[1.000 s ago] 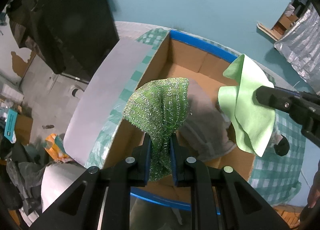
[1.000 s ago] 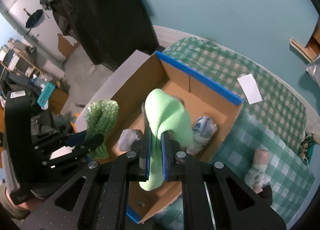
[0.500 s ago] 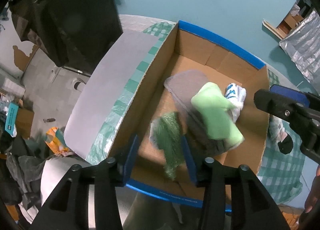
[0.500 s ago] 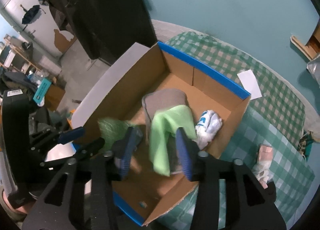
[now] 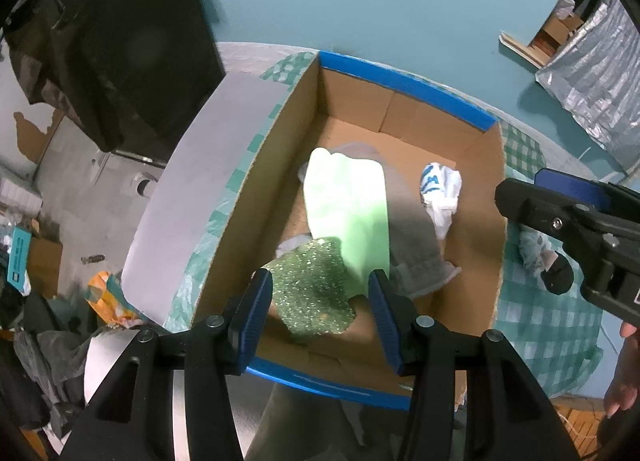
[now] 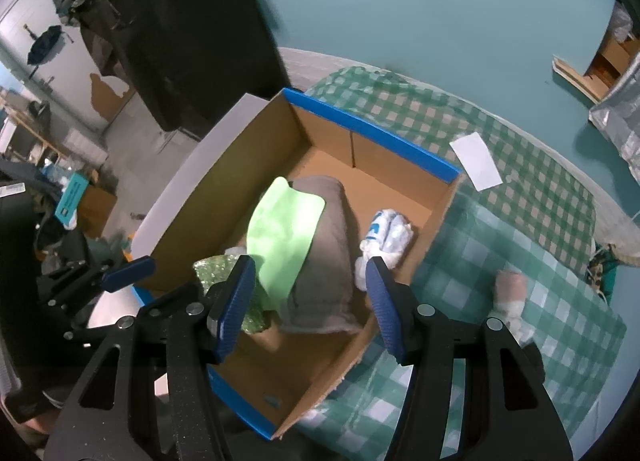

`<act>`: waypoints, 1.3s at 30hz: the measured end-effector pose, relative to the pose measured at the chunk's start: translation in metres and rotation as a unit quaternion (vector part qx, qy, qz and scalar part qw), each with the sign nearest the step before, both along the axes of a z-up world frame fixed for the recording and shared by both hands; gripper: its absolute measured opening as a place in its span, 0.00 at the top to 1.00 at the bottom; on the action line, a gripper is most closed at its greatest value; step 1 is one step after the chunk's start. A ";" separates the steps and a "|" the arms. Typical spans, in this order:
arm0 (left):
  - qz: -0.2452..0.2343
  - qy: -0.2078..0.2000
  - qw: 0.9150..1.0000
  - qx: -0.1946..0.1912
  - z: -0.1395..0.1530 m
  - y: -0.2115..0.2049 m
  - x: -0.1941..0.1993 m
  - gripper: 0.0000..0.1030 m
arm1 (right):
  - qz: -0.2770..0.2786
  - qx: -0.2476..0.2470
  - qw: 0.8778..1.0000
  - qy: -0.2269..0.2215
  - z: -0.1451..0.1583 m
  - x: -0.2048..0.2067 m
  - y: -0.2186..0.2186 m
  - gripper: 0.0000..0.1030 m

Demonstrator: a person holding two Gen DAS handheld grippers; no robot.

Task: Organize soft objects
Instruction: 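Move both tools back over the wrapped bundle and black sock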

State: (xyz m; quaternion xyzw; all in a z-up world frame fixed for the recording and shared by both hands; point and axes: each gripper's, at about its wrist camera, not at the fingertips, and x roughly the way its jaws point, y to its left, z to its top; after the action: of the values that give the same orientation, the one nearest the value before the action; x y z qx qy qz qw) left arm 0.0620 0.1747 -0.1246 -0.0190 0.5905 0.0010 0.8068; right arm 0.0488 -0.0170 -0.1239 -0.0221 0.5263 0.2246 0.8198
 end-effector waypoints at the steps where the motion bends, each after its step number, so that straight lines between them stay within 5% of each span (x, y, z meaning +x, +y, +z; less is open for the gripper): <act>1: -0.003 0.000 1.000 0.000 0.001 -0.002 0.000 0.51 | -0.002 0.000 1.000 -0.001 0.001 0.000 -0.002 0.44; 39: -0.082 -0.004 0.997 0.004 0.008 -0.108 -0.014 0.51 | -0.094 -0.022 0.995 -0.004 -0.010 -0.036 -0.129 0.44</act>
State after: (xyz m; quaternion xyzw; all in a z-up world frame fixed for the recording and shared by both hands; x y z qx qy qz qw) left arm 0.0477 0.0667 -0.1164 0.0325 0.5865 -0.0626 0.8069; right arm 0.0126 -0.1464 -0.1343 0.0086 0.5275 0.1351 0.8387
